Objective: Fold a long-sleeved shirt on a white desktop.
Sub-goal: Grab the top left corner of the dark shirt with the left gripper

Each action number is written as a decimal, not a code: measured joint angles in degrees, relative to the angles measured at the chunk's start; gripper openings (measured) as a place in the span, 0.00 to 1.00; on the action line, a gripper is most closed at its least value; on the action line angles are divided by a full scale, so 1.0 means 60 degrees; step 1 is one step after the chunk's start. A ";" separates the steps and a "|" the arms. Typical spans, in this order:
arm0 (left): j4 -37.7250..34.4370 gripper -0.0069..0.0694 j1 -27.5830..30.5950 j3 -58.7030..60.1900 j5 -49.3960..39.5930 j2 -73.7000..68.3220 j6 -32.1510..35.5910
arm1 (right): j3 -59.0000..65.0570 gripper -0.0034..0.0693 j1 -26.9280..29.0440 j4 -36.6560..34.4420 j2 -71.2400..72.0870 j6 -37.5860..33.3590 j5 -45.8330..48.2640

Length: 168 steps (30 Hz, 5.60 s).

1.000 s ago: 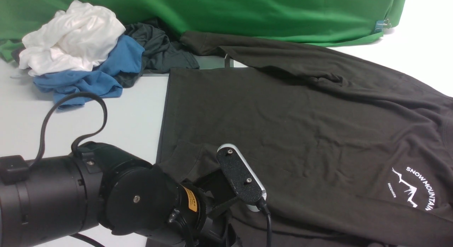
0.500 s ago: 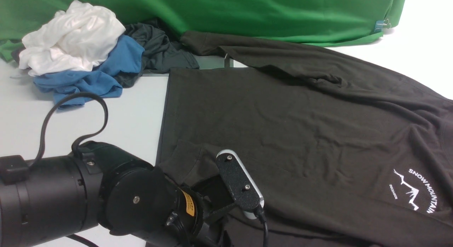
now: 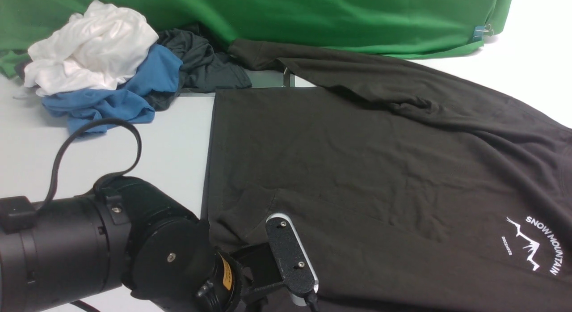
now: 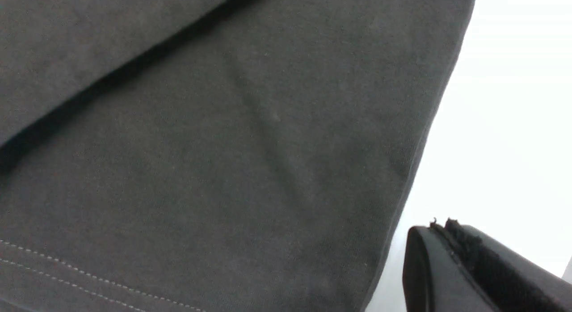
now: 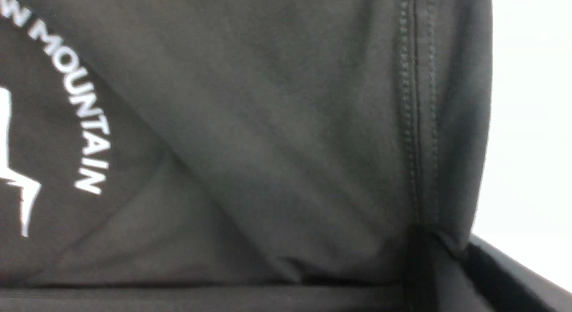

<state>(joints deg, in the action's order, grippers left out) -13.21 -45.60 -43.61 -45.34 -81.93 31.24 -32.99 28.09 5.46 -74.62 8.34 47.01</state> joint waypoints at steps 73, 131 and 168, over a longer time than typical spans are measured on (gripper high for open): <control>-0.1628 0.12 0.4558 -0.0838 0.0417 0.1685 0.1075 | -2.0858 0.58 -0.5682 -0.3706 -1.4711 -0.5095 0.0244; -0.1188 0.12 0.4568 -0.0838 0.1187 0.1685 0.1270 | -1.6920 0.81 -0.7083 -0.3635 -1.0901 -0.4225 0.0067; -0.1281 0.12 0.4568 -0.0838 0.1036 0.1695 0.1270 | -1.8068 0.12 -0.7370 -0.5607 -1.2697 -0.6818 -0.0518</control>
<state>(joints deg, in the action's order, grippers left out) -20.89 -18.19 -48.64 -39.12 -71.76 38.85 -141.39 -16.13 -28.18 -150.80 -32.56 43.90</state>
